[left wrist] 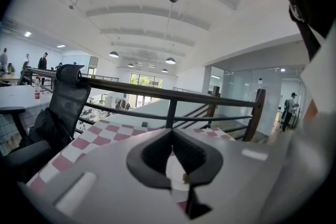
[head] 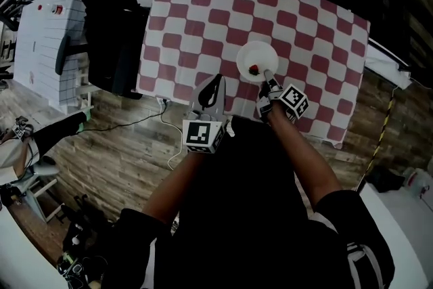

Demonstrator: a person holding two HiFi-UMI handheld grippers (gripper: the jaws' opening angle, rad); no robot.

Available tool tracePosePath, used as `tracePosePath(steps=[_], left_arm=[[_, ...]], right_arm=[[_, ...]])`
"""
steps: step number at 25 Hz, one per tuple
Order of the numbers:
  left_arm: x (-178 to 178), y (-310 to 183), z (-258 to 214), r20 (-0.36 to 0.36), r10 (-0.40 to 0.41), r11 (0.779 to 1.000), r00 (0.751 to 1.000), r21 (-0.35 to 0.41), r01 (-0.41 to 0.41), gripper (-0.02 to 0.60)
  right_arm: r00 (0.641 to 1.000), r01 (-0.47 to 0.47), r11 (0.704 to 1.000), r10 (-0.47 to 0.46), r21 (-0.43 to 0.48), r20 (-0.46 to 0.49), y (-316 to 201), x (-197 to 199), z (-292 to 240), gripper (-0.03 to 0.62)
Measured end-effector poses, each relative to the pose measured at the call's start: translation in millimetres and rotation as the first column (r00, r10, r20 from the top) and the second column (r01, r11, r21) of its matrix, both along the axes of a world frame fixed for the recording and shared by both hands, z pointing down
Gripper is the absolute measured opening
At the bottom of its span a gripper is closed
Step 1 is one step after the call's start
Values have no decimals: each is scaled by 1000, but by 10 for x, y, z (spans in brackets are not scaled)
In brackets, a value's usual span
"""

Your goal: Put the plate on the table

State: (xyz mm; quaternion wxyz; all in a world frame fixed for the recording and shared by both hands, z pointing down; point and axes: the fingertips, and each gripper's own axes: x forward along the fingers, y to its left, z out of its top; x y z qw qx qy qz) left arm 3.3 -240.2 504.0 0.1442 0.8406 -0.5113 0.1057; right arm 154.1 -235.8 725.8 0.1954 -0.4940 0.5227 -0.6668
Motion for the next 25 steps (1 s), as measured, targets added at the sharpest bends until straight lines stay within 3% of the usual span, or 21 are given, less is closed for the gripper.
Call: tracePosePath(steps=[18,25], left_arm=[[-245,-191,47,12,-43,999,999,-34,43,8],[-255,-244,70,-12,-63,997,998,-54,63,8]], right_arm=[[1000,9,1000,-8,-20,30,-393,-33,355,12],[1000,-19,993,22,-121,23,-430,-19,466,21]])
